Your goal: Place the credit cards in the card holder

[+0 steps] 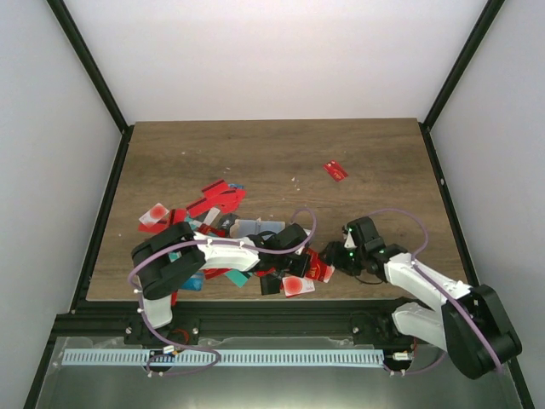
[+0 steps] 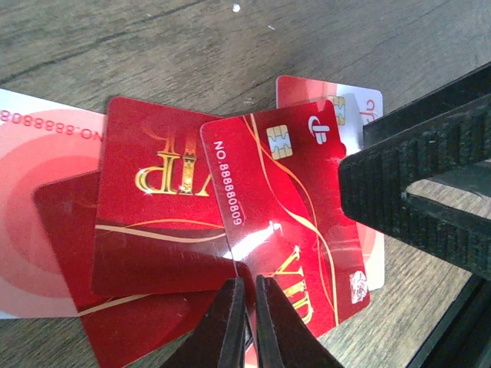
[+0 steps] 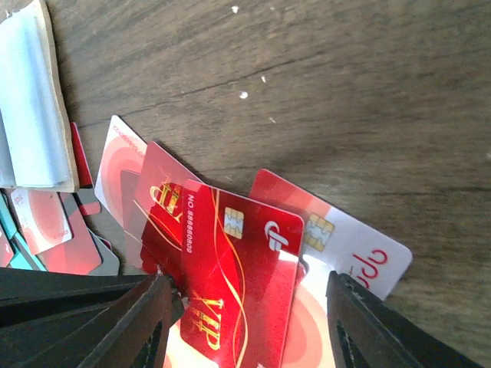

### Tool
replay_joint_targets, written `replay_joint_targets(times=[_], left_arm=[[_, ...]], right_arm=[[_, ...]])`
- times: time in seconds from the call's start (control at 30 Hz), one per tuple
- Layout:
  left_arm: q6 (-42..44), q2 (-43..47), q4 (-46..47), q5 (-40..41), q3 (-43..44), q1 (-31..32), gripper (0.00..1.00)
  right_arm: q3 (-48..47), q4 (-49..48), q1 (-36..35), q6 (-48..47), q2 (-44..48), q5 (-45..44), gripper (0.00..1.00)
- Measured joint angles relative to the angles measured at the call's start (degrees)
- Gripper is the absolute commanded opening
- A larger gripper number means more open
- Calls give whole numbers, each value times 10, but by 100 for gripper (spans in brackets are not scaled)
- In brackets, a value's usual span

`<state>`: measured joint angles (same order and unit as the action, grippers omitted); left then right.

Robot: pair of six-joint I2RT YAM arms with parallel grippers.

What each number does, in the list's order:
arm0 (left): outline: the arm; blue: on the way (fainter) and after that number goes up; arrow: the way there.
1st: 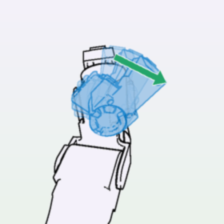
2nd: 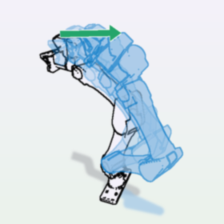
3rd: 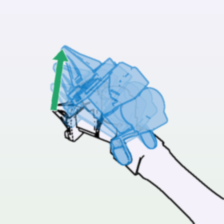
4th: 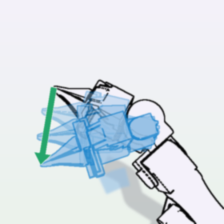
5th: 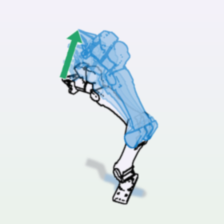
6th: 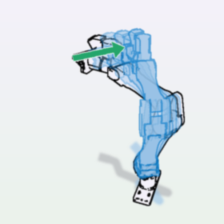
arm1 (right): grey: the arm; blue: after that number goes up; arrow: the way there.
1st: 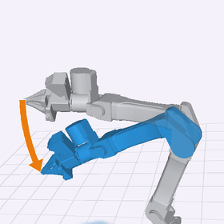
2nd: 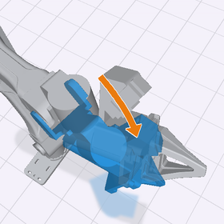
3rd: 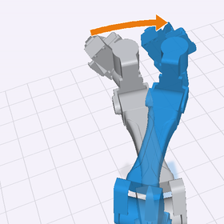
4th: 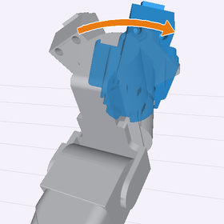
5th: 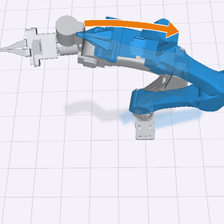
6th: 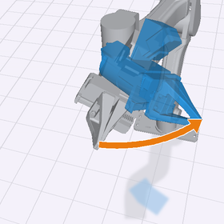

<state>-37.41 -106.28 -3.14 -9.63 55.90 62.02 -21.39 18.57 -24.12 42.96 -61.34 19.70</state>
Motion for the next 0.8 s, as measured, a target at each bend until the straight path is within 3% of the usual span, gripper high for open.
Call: replay_joint_targets(times=[0.5,0.8], left_arm=[[2,5,-16,16,1,-7,9],[-9,49,18,-12,-70,-7,9]], right_arm=[[2,-79,0,-19,-57,79,56],[24,-127,-49,3,-58,111,56]])
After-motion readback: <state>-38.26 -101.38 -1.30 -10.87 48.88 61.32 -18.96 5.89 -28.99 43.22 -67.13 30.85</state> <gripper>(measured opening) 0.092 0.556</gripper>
